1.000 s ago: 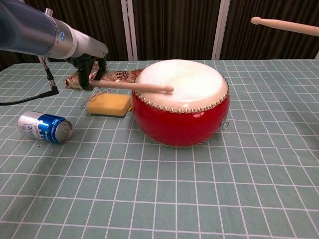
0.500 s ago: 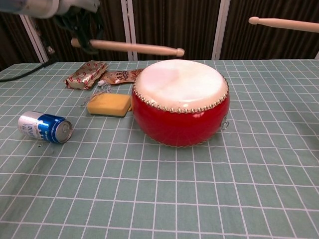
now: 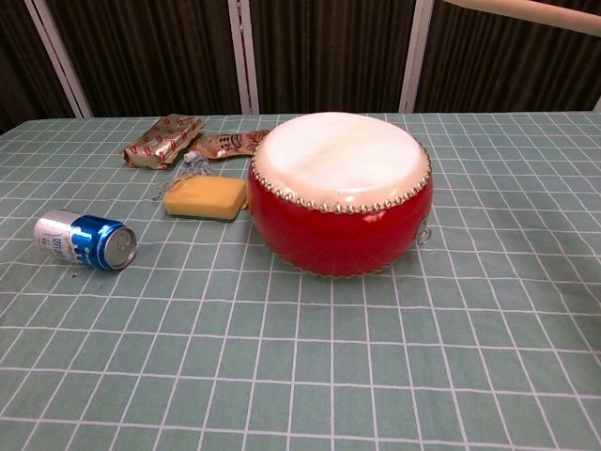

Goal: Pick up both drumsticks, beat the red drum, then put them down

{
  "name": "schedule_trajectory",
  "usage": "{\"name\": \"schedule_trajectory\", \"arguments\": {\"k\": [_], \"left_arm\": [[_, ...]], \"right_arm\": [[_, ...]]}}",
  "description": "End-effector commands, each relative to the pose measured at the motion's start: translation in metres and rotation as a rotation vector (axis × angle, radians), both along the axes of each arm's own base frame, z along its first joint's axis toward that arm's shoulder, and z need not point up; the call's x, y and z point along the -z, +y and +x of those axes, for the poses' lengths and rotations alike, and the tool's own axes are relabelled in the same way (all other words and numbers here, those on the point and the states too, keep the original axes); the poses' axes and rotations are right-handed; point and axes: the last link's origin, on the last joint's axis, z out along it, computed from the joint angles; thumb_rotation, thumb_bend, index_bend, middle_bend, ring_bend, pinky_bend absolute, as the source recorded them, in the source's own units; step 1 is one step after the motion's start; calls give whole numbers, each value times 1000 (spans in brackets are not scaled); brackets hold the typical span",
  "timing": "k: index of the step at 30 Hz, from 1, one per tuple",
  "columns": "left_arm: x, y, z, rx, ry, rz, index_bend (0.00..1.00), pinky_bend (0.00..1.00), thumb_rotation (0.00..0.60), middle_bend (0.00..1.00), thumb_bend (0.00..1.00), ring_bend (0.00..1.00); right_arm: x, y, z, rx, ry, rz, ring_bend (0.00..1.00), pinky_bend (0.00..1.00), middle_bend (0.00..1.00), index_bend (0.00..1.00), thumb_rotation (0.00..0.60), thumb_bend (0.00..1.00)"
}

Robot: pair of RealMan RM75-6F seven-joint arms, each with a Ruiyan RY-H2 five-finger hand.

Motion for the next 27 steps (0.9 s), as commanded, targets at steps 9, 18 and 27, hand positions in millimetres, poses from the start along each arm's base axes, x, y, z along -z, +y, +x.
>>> {"name": "schedule_trajectory", "arguments": {"k": [9, 18, 27], "left_arm": [[-8, 4, -6, 16, -8, -17, 755, 1000, 600, 1000, 557, 1000], [-16, 3, -20, 15, -21, -34, 754, 1000, 600, 1000, 557, 1000], [-18, 7, -43, -11, -15, -61, 755, 1000, 600, 1000, 557, 1000]], "right_arm": [[12, -6, 54, -90, -37, 42, 1000, 1000, 1000, 953, 600, 675], [84, -14, 37, -53, 288, 113, 1000, 1000, 1000, 953, 600, 674], [150, -13, 7, -75, 922, 48, 1000, 1000, 1000, 959, 600, 674]]}}
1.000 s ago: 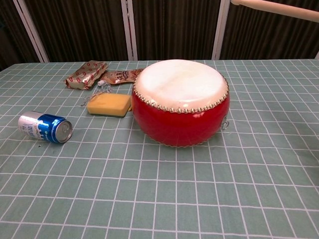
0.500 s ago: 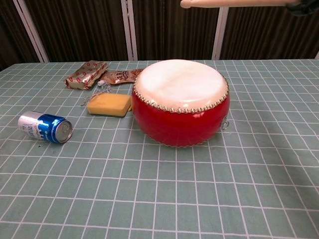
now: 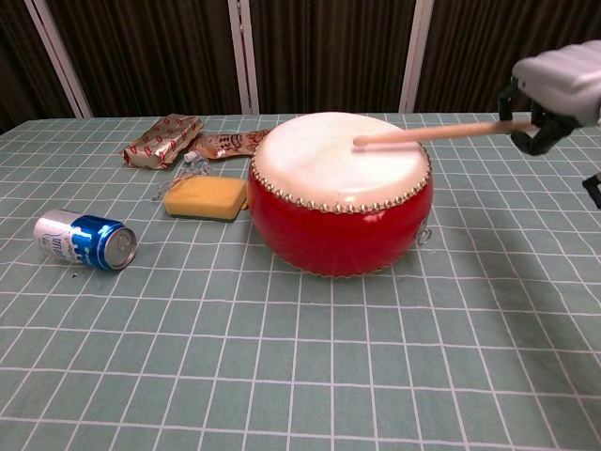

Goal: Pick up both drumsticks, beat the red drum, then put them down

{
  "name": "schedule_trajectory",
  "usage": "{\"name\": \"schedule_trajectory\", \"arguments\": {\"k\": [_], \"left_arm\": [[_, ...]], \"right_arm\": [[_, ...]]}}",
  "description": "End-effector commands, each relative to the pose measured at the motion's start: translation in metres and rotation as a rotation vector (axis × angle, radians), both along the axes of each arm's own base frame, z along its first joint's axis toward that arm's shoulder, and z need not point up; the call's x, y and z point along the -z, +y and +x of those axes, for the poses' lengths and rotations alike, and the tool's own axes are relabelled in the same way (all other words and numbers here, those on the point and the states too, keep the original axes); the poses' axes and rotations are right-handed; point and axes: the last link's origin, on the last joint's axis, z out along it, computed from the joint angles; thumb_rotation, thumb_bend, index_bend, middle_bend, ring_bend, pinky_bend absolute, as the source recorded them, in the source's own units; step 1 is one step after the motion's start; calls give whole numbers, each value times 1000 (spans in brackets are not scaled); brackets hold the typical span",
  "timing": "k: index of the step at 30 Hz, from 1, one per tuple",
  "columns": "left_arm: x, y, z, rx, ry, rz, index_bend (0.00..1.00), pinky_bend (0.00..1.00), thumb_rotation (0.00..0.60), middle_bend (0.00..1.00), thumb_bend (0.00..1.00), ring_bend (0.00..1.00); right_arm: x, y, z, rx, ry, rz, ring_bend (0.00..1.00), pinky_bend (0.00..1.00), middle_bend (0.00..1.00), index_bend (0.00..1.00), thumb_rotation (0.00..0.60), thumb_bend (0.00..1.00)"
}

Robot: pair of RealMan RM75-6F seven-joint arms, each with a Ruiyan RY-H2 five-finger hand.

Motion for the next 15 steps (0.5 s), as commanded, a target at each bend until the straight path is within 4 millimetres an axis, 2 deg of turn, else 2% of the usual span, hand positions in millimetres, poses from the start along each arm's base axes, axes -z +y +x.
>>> {"name": "schedule_trajectory", "arguments": {"k": [1, 4, 9, 15], "left_arm": [[1, 0, -5, -8, 4, -6, 755, 1000, 600, 1000, 557, 1000], [2, 0, -6, -7, 6, -10, 755, 1000, 600, 1000, 557, 1000], [5, -3, 2, 14, 5, -16, 755, 1000, 600, 1000, 556, 1000], [15, -10, 22, 52, 13, -24, 755, 1000, 600, 1000, 556, 1000]], "right_arm": [[29, 2, -3, -40, 167, -37, 1000, 1000, 1000, 959, 600, 674], [13, -3, 1, -13, 48, -87, 1000, 1000, 1000, 959, 600, 674], [-35, -7, 10, -1, -165, -182, 1000, 1000, 1000, 959, 600, 674], [-90, 9, 7, -7, -403, -242, 1000, 1000, 1000, 959, 600, 674]]}}
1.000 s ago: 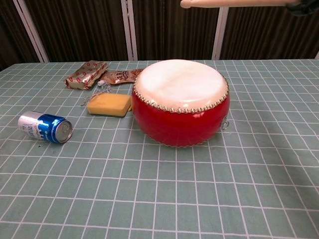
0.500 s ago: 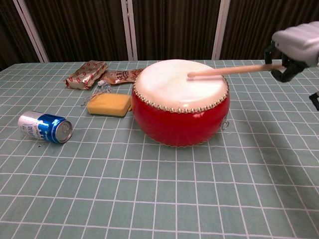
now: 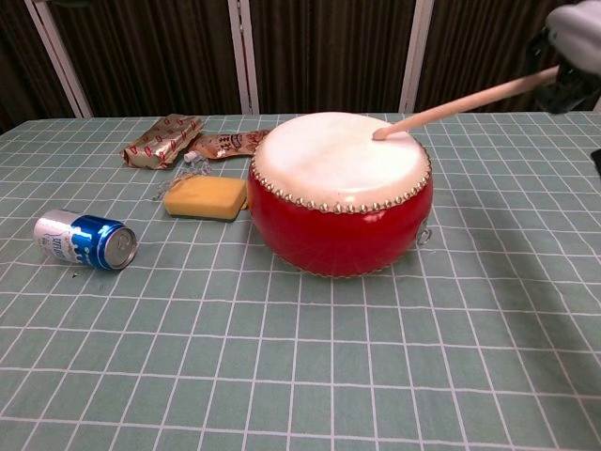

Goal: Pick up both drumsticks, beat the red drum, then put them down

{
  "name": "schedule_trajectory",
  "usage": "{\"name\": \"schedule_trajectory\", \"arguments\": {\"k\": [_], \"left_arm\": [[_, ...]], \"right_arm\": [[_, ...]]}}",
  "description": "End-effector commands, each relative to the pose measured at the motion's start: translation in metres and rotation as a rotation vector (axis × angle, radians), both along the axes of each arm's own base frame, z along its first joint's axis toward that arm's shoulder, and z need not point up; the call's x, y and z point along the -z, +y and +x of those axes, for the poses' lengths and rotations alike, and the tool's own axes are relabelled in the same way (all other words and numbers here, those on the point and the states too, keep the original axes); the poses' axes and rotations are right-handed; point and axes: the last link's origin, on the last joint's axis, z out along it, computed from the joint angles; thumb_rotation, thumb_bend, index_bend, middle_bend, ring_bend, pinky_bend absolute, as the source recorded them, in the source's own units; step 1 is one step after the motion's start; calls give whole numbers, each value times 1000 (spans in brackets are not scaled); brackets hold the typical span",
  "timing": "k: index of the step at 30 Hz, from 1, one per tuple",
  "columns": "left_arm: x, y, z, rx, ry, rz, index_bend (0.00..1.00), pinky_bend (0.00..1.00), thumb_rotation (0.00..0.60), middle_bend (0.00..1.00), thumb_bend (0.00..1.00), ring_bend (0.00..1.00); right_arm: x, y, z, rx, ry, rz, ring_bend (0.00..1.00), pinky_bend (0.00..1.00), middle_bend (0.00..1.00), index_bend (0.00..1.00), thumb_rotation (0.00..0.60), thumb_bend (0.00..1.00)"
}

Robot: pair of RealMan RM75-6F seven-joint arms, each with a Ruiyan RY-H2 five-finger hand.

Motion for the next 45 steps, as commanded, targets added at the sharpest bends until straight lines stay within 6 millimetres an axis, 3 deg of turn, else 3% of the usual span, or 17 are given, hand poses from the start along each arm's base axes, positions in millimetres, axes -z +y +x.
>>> {"name": "schedule_trajectory", "arguments": {"k": [1, 4, 9, 16, 26, 31, 36, 38, 41, 45], "left_arm": [[7, -4, 11, 19, 7, -6, 755, 1000, 600, 1000, 557, 1000], [18, -8, 23, 34, 17, -20, 755, 1000, 600, 1000, 557, 1000], [35, -11, 40, 53, 28, -40, 755, 1000, 600, 1000, 557, 1000], [57, -8, 70, 77, 59, -33, 755, 1000, 600, 1000, 557, 1000], [94, -2, 98, 103, 86, -45, 755, 1000, 600, 1000, 557, 1000], [131, 7, 88, 74, 208, -116, 760, 1000, 600, 1000, 558, 1000], [150, 4, 46, -88, 708, -264, 766, 1000, 600, 1000, 559, 1000], [153, 2, 39, -144, 824, -293, 767, 1000, 600, 1000, 559, 1000], [152, 4, 37, -210, 821, -313, 767, 1000, 600, 1000, 558, 1000], [137, 12, 46, -216, 681, -265, 766, 1000, 600, 1000, 554, 1000]], "right_arm": [[-44, 14, -6, -7, -184, -64, 1000, 1000, 1000, 959, 600, 674], [-57, 28, -14, 2, -257, -52, 1000, 1000, 1000, 959, 600, 674], [-61, 39, -24, 9, -293, -28, 1000, 1000, 1000, 959, 600, 674], [-70, 43, -28, 2, -340, -5, 1000, 1000, 1000, 959, 600, 674], [-71, 43, -35, 22, -353, 19, 1000, 1000, 1000, 959, 600, 674], [-71, 40, -40, 41, -357, 18, 1000, 1000, 1000, 959, 600, 674], [-70, 39, -42, 52, -359, 22, 1000, 1000, 1000, 959, 600, 674], [-70, 39, -43, 54, -357, 25, 1000, 1000, 1000, 959, 600, 674], [-69, 40, -44, 55, -350, 26, 1000, 1000, 1000, 959, 600, 674], [-68, 41, -44, 58, -347, 29, 1000, 1000, 1000, 959, 600, 673]]}}
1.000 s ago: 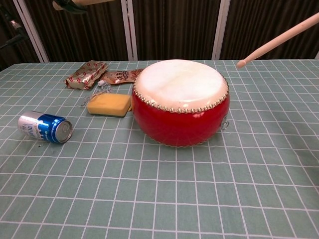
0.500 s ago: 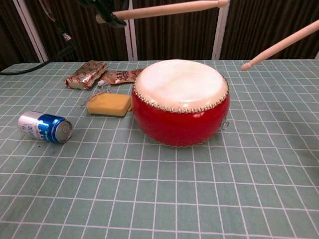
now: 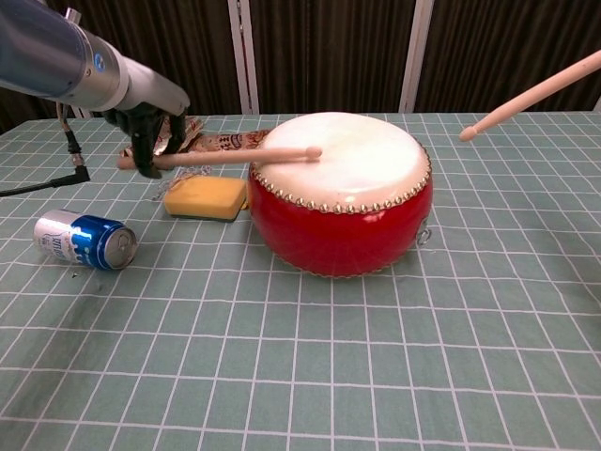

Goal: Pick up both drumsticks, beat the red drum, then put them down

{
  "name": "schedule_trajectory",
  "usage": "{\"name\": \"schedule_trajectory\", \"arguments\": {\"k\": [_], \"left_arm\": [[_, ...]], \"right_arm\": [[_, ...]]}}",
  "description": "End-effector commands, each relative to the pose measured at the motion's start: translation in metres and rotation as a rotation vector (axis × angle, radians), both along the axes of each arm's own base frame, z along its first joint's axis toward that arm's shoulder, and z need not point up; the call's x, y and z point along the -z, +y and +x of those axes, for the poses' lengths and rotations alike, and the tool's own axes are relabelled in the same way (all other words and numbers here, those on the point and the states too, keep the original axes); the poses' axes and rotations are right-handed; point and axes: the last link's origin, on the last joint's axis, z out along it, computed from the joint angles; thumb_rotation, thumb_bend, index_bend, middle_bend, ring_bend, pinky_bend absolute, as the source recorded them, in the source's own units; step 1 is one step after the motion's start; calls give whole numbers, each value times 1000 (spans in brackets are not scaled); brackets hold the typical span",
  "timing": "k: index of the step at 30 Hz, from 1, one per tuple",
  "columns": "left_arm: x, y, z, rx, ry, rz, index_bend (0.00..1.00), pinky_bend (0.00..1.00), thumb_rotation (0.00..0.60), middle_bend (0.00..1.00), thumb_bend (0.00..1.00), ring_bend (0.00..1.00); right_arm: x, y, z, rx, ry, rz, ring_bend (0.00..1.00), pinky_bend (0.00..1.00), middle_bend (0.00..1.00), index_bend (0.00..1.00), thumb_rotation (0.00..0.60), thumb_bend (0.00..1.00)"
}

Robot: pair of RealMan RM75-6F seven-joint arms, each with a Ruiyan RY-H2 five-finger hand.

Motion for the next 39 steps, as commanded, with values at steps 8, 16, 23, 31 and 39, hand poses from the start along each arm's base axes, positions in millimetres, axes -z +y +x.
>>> {"name": "schedule_trajectory", "arguments": {"k": [8, 16, 23, 31, 39], "left_arm": [[-49, 0, 37, 159, -271, 123, 766, 1000, 600, 1000, 549, 1000], [-73, -44, 36, 278, -413, 106, 765, 1000, 600, 1000, 549, 1000], [-78, -85, 14, 271, -461, 60, 763, 1000, 600, 1000, 549, 1000], [-68, -119, -18, 206, -466, 15, 763, 1000, 600, 1000, 549, 1000], [-34, -133, -62, 95, -393, -37, 761, 1000, 600, 1000, 549, 1000]], "right_arm": [[-3, 4, 2, -3, 2, -18, 1000, 1000, 1000, 959, 600, 675], [-15, 20, -6, 18, -14, -16, 1000, 1000, 1000, 959, 600, 674], [-19, 46, -21, 61, -48, 53, 1000, 1000, 1000, 959, 600, 675], [3, 82, -46, 125, 8, 168, 1000, 1000, 1000, 959, 600, 675], [39, 98, -59, 174, 79, 259, 1000, 1000, 1000, 959, 600, 674]]}}
